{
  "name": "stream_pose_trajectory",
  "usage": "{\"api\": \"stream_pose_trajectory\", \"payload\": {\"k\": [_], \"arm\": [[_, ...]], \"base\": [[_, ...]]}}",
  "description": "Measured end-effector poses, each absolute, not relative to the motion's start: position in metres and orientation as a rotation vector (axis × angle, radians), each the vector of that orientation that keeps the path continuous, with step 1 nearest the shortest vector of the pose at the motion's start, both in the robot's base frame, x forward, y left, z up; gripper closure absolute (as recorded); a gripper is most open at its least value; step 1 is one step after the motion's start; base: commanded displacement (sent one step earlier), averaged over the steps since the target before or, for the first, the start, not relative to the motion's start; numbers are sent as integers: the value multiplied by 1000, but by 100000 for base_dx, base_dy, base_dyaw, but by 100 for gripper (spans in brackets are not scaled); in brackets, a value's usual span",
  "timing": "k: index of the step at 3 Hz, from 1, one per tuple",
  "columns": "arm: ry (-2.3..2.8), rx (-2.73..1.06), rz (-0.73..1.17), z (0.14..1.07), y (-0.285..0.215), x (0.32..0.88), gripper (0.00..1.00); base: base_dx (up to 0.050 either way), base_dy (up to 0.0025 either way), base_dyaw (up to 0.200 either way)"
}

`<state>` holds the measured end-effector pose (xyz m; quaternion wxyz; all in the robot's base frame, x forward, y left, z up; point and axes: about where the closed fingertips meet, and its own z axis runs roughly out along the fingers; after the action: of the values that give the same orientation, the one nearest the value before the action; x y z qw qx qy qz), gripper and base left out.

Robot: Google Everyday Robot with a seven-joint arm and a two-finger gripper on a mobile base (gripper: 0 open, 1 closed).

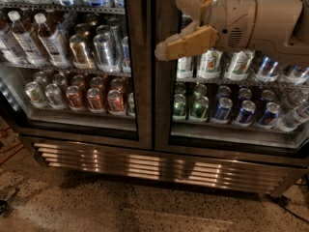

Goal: Open right fridge door

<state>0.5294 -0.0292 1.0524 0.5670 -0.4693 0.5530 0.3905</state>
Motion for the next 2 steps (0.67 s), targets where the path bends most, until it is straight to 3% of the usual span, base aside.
{"api": "stream_pose_trajectory", "payload": {"k": [2], "arm": [[1342, -1016, 930, 1039, -65, 539, 0]], "base": [[0, 0, 0]]}}
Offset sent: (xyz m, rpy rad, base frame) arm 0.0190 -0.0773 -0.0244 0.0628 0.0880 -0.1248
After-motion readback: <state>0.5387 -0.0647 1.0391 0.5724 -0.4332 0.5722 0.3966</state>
